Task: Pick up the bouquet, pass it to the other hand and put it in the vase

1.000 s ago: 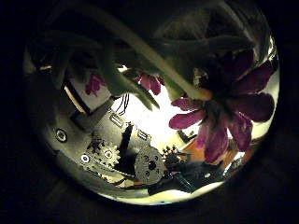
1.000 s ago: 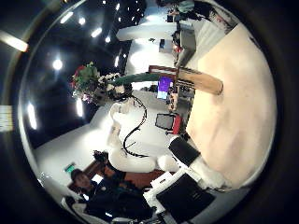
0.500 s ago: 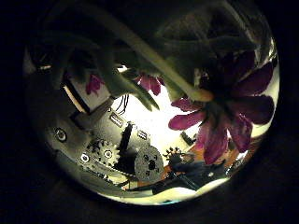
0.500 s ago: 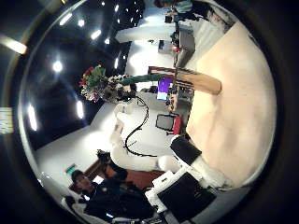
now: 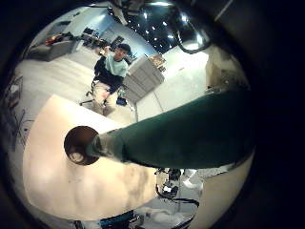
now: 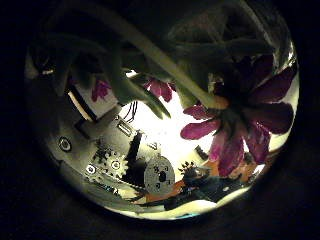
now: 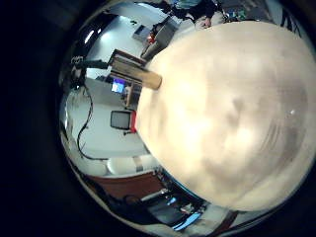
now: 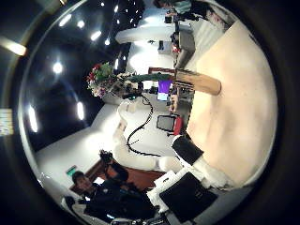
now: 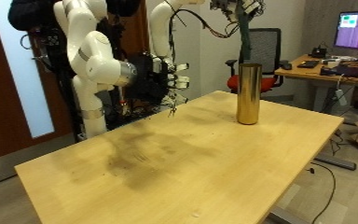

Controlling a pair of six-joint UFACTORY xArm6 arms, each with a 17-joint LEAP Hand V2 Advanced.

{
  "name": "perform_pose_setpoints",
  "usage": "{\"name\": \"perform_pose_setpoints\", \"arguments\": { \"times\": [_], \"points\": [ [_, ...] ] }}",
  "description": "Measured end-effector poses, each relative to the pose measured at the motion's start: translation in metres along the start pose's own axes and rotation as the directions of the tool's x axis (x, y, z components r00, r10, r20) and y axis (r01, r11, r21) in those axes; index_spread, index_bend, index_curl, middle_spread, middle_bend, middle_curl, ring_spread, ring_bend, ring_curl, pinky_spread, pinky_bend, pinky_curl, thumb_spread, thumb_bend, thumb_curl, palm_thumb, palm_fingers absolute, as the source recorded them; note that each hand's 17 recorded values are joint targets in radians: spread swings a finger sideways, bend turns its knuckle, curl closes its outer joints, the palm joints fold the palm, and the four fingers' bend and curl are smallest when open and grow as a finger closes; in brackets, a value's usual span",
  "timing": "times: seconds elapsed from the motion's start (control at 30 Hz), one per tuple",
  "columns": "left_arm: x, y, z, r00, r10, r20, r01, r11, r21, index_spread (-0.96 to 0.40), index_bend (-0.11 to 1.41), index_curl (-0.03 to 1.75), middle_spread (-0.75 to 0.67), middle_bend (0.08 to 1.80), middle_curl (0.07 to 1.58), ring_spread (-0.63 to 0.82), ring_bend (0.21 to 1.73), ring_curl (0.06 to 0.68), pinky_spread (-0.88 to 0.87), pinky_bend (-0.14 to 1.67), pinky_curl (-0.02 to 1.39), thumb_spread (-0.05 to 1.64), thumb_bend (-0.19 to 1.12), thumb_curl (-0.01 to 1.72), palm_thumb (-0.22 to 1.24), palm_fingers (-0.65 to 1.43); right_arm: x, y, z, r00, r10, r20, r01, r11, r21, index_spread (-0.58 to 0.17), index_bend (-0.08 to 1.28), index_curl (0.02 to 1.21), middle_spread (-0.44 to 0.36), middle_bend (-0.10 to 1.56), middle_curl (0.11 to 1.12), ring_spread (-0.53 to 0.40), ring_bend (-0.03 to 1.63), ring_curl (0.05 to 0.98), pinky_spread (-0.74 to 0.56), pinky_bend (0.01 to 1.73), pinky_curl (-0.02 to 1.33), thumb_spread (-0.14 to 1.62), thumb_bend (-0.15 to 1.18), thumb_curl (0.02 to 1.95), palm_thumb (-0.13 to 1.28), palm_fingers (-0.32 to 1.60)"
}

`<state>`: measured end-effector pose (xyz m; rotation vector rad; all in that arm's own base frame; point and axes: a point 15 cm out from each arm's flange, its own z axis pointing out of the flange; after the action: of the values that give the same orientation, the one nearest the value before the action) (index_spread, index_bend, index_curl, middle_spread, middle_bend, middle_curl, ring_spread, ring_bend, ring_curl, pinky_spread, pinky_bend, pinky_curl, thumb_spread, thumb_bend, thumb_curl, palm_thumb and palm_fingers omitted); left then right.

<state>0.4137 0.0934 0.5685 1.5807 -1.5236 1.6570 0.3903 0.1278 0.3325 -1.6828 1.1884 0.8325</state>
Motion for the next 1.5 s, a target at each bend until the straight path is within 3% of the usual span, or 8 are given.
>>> {"name": "perform_pose_setpoints", "arguments": {
  "times": [0.97,1.0,1.03,1.07,1.13,1.2,1.3,1.5],
  "points": [
    [-0.026,-0.003,0.006,1.0,-0.023,0.002,0.023,1.0,-0.01,-0.52,0.21,1.63,-0.59,1.01,1.13,-0.43,1.37,0.608,-0.61,1.04,0.75,0.22,-0.03,0.92,1.09,1.05,0.002,0.001,0.001,1.0,0.006,0.004,-0.006,1.0,-0.005,-0.359,0.16,0.25,0.138,0.17,0.25,0.221,0.3,0.262,0.4,0.44,0.32,0.97,-0.03,0.43,0.72,-0.03],
    [-0.027,-0.002,0.006,1.0,-0.021,0.004,0.021,1.0,-0.012,-0.51,0.18,1.63,-0.59,0.99,1.13,-0.43,1.35,0.599,-0.62,1.04,0.75,0.24,-0.06,0.9,1.03,1.01,0.002,0.001,0.001,1.0,0.004,0.004,-0.004,1.0,-0.005,-0.359,0.16,0.25,0.138,0.17,0.25,0.221,0.29,0.262,0.4,0.44,0.32,0.97,-0.03,0.43,0.72,-0.02],
    [-0.029,-0.001,0.006,1.0,-0.021,0.008,0.021,1.0,-0.016,-0.49,0.14,1.6,-0.58,0.94,1.13,-0.45,1.23,0.582,-0.63,1.01,0.74,0.3,-0.11,0.86,0.89,0.68,0.002,0.001,0.001,1.0,0.004,0.004,-0.004,1.0,-0.007,-0.359,0.16,0.25,0.138,0.17,0.25,0.22,0.29,0.262,0.4,0.44,0.32,0.97,-0.03,0.43,0.72,-0.02],
    [-0.032,0.002,0.006,1.0,-0.021,0.018,0.022,1.0,-0.023,-0.46,0.15,1.54,-0.54,0.85,1.09,-0.41,1.1,0.56,-0.59,0.91,0.72,0.5,-0.09,0.8,0.77,0.29,0.001,0.002,0.001,1.0,0.004,0.005,-0.004,1.0,-0.008,-0.359,0.17,0.26,0.138,0.17,0.25,0.22,0.29,0.262,0.4,0.44,0.32,0.97,-0.03,0.43,0.72,-0.02],
    [-0.037,0.006,0.006,0.999,-0.019,0.042,0.021,0.999,-0.037,-0.42,0.18,1.45,-0.44,0.7,1.04,-0.26,0.97,0.522,-0.4,0.7,0.68,0.65,-0.09,0.73,0.66,-0.05,0.001,0.002,0.001,1.0,0.003,0.006,-0.003,1.0,-0.008,-0.359,0.16,0.26,0.138,0.17,0.25,0.22,0.29,0.262,0.4,0.44,0.32,0.97,-0.03,0.43,0.72,-0.02],
    [-0.037,0.007,0.002,0.998,0.0,0.061,0.002,0.999,-0.034,-0.27,0.04,1.28,-0.1,0.34,0.88,0.08,0.85,0.406,0.0,0.54,0.58,0.77,-0.07,0.63,0.56,-0.32,0.0,0.002,0.001,1.0,0.003,0.007,-0.003,1.0,-0.007,-0.359,0.17,0.26,0.138,0.17,0.25,0.22,0.29,0.262,0.4,0.44,0.32,0.97,-0.03,0.43,0.72,-0.02],
    [-0.038,0.003,-0.012,0.997,0.001,0.072,-0.003,1.0,0.022,0.05,-0.02,0.91,0.38,0.14,0.64,0.43,0.69,0.306,0.43,0.46,0.46,0.83,-0.06,0.49,0.42,-0.35,0.0,0.002,0.001,1.0,0.003,0.008,-0.002,1.0,-0.008,-0.356,0.17,0.26,0.138,0.17,0.25,0.219,0.29,0.262,0.4,0.44,0.32,0.97,-0.03,0.43,0.72,-0.02],
    [-0.046,0.002,-0.03,0.997,-0.021,0.076,0.013,0.995,0.099,0.23,0.05,0.47,0.58,0.14,0.41,0.59,0.55,0.234,0.61,0.37,0.36,0.8,-0.05,0.39,0.32,-0.28,-0.001,0.002,0.001,1.0,0.003,0.008,-0.003,1.0,-0.009,-0.352,0.17,0.27,0.138,0.17,0.25,0.219,0.29,0.262,0.4,0.44,0.32,0.97,-0.03,0.43,0.72,-0.02]
  ]
}}
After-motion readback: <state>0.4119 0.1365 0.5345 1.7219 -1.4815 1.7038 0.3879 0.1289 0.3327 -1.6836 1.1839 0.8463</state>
